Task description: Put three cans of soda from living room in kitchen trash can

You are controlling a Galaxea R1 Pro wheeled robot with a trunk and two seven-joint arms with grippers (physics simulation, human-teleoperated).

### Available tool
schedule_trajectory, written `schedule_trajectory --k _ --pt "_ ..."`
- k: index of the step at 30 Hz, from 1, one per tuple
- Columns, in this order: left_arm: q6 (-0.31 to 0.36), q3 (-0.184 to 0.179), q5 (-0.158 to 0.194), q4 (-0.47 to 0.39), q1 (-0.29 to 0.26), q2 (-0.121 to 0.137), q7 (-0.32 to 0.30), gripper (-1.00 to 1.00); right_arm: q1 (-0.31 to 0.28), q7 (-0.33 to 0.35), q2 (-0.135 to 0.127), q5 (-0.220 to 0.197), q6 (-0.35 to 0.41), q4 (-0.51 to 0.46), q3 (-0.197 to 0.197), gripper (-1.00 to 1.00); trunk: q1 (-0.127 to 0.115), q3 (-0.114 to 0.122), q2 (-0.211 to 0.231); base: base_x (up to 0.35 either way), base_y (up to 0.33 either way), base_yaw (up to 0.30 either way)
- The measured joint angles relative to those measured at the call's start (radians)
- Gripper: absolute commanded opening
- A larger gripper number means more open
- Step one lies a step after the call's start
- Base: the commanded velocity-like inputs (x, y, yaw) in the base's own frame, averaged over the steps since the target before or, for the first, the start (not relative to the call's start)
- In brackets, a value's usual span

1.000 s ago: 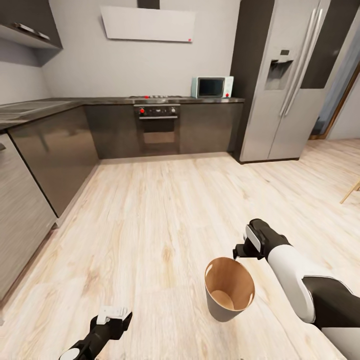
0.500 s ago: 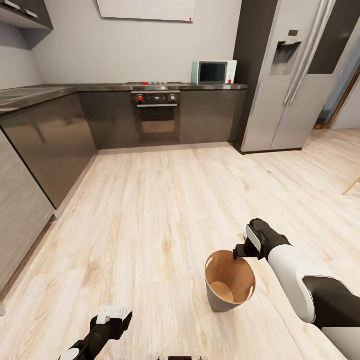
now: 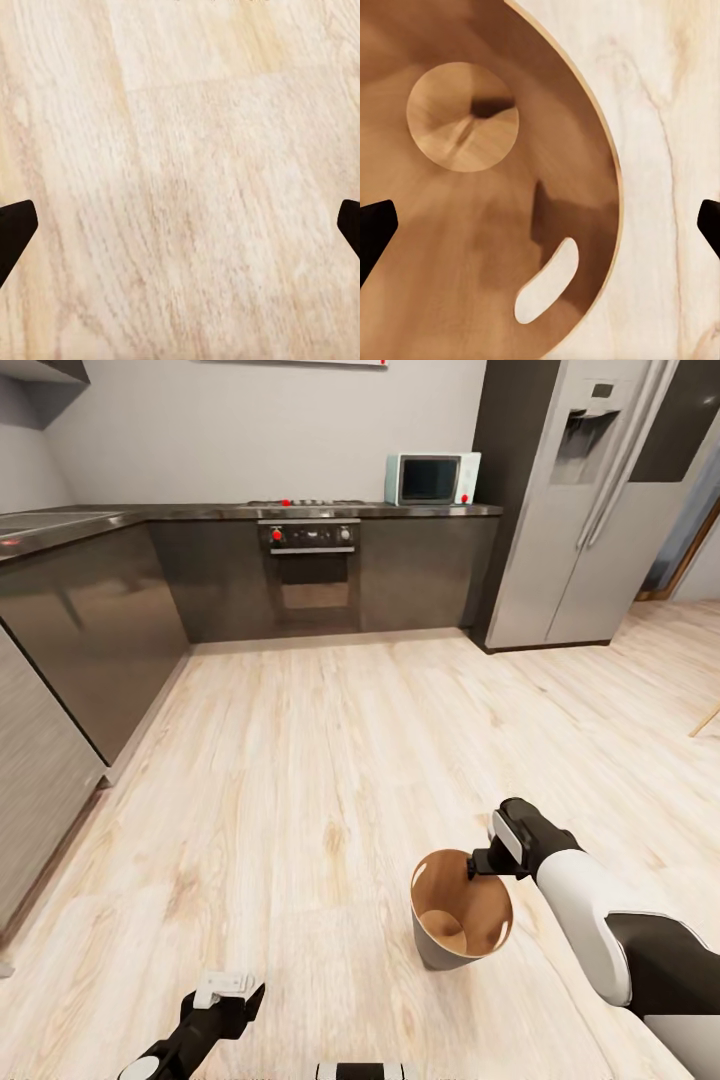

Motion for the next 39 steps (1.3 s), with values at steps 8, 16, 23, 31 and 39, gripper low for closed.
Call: schedule_trajectory --k 8,16,23,31,39 --pt "-0.001 -0.003 0.004 -0.005 0.0 0.0 -0.001 1.0 0.0 -0.001 0.002 0.0 0.0 0.0 0.0 1.0 0.0 0.0 0.0 0.062 -0.039 0.0" --pt "-0.001 -0.003 0.004 -0.009 0.001 0.0 -0.003 1.0 0.0 -0.001 0.003 -0.001 0.0 0.001 0.0 1.0 0.0 0.0 0.0 0.089 -0.066 0.0" --pt "-0.001 -0.003 0.004 -0.01 0.001 0.0 -0.002 1.0 0.0 -0.001 0.008 -0.001 0.0 0.001 0.001 1.0 0.001 -0.004 0.0 0.011 -0.008 0.0" --pt "-0.001 -0.003 0.004 -0.007 0.001 0.0 -0.001 1.0 0.0 -0.001 0.006 0.0 0.0 0.001 0.001 1.0 0.004 -0.035 -0.002 0.001 0.0 0.0" --pt "-0.001 -0.003 0.002 -0.008 0.001 0.0 -0.001 1.0 0.004 -0.002 0.007 -0.001 0.0 0.0 0.0 1.0 0.004 -0.035 -0.002 0.0 -0.053 0.0"
